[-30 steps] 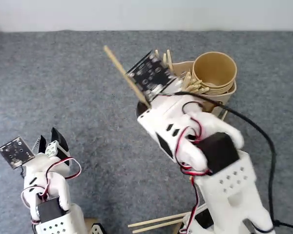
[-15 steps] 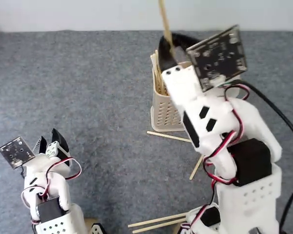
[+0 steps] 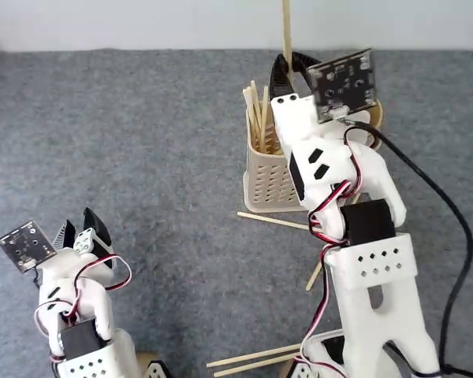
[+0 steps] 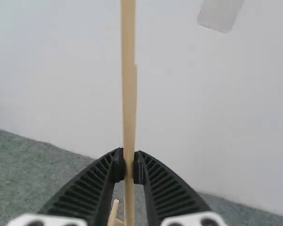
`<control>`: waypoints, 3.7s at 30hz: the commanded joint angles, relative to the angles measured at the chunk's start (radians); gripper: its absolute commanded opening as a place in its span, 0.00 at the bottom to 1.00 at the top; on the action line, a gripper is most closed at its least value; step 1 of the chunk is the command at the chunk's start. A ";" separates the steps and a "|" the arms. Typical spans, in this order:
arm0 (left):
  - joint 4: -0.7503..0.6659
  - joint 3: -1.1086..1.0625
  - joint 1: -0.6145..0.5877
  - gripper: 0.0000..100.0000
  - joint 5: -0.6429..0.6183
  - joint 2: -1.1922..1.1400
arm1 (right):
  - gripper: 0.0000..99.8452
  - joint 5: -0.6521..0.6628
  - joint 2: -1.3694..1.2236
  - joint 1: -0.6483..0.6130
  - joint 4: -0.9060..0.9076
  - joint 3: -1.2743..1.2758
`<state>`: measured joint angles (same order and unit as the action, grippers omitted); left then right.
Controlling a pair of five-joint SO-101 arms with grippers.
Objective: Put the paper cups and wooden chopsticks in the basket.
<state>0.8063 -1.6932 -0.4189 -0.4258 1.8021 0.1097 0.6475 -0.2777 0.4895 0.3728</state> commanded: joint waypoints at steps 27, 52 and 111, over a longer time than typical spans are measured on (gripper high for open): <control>0.003 0.010 -0.008 0.14 -0.006 0.020 | 0.12 0.011 0.051 -0.038 0.765 -0.261; 0.003 0.010 -0.008 0.14 -0.006 0.020 | 0.12 0.114 0.022 0.338 1.300 -0.221; 0.002 0.010 -0.002 0.14 -0.006 0.020 | 0.26 -0.652 -0.503 0.417 0.213 0.439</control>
<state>0.8078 -1.6932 -0.4189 -0.4258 1.8021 -0.5363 0.1504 0.1427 0.7089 0.8715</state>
